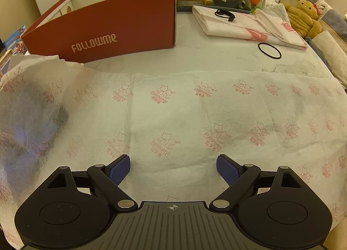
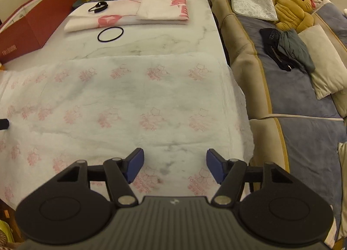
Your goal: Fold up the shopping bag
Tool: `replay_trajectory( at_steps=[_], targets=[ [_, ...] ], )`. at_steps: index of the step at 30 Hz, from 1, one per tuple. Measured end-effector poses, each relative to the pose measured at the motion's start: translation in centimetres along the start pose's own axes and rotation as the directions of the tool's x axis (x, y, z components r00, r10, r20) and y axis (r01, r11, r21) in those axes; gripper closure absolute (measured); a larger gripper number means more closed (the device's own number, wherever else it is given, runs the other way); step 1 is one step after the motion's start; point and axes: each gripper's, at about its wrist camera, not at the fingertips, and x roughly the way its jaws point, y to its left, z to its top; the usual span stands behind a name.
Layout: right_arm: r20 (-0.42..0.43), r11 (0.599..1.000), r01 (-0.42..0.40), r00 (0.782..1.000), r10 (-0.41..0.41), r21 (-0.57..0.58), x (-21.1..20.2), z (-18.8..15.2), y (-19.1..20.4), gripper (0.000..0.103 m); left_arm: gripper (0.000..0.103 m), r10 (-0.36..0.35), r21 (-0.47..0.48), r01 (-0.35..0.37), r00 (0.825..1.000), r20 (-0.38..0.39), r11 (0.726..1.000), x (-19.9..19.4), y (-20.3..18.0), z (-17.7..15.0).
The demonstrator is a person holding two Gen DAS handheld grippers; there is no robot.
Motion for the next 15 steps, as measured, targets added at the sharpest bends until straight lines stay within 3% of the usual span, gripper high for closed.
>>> replay_trajectory(
  at_steps=[6, 10, 13, 15],
  targets=[
    [0.061, 0.986, 0.068, 0.996, -0.059, -0.154, 1.6, 1.1, 3.9, 0.037, 0.012, 0.020, -0.029, -0.020, 1.000, 0.005, 0.999, 0.4, 0.8, 0.9],
    [0.047, 0.992, 0.057, 0.998, -0.052, -0.116, 2.9, 3.5, 3.6, 0.031, 0.011, 0.061, -0.051, -0.060, 0.998, 0.014, 0.997, 0.5, 1.5, 2.0],
    [0.013, 0.996, 0.032, 0.999, -0.031, -0.083, 2.5, 4.4, 3.3, 0.047, 0.011, 0.052, -0.082, -0.047, 0.997, 0.062, 0.995, -0.9, 1.9, 2.7],
    [0.061, 0.997, 0.003, 0.998, 0.002, -0.074, 1.2, 4.2, 3.3, 0.043, 0.011, 0.030, -0.074, -0.023, 0.996, 0.089, 0.997, -1.8, 1.5, 2.9]
  ],
)
